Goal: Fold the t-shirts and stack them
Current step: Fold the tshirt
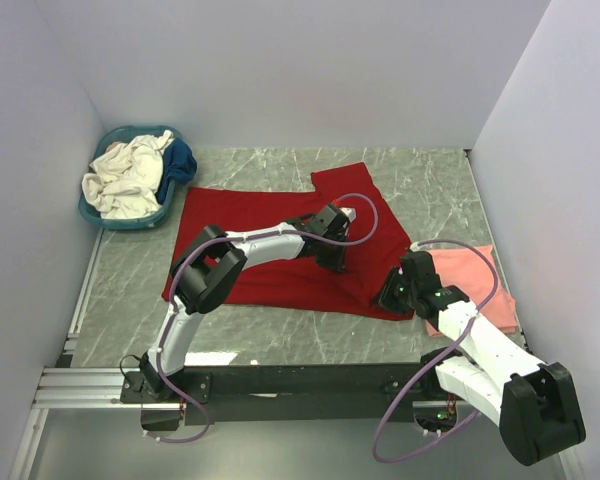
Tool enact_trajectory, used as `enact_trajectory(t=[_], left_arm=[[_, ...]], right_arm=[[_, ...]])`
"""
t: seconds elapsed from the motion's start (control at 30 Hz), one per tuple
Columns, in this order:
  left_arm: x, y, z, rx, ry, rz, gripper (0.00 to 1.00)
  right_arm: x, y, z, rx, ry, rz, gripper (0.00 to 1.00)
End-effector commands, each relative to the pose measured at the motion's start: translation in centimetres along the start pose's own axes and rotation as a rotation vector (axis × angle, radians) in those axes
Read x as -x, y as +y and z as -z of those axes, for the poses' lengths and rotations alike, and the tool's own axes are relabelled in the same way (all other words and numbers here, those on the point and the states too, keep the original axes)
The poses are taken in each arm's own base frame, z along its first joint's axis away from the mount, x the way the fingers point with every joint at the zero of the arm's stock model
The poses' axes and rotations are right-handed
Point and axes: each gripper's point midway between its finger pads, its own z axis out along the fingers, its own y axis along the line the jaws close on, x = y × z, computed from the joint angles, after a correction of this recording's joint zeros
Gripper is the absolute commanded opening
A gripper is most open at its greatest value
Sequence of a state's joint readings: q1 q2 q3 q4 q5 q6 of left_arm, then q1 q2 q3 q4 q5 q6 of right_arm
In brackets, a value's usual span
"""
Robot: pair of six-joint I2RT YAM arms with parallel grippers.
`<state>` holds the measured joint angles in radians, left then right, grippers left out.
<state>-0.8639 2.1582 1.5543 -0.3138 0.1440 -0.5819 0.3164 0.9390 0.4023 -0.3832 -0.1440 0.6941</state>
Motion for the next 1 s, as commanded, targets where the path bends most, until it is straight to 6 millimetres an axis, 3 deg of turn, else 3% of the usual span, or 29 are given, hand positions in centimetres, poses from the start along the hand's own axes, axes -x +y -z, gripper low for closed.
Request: enact_trajectory(t=[0.0, 0.13, 0.37, 0.73, 0.97], left_arm=[[1.2, -1.0, 0.3, -0.007, -0.03, -0.035, 0.05], [2.2, -1.4, 1.0, -0.011, -0.062, -0.04, 0.01], [4.2, -2.5, 3.1, -0.026, -0.146, -0.039, 0.01], [5.7, -3.6, 5.2, -0.062, -0.222, -0.026, 0.01], [5.8, -3.4, 5.3, -0.045, -0.224, -0.027, 0.01]], right_arm=[[2.0, 1.4, 1.0, 0.02, -0.066, 0.019, 0.25], [2.8, 1.4, 1.4, 0.003, -0.096, 0.022, 0.29], [4.6, 1.6, 2.3, -0.031, -0.16, 0.016, 0.5], [7.6, 1.5, 1.5, -0.097, -0.235, -0.022, 0.51], [9.1, 0.1, 0.1, -0.163, -0.254, -0.063, 0.49]])
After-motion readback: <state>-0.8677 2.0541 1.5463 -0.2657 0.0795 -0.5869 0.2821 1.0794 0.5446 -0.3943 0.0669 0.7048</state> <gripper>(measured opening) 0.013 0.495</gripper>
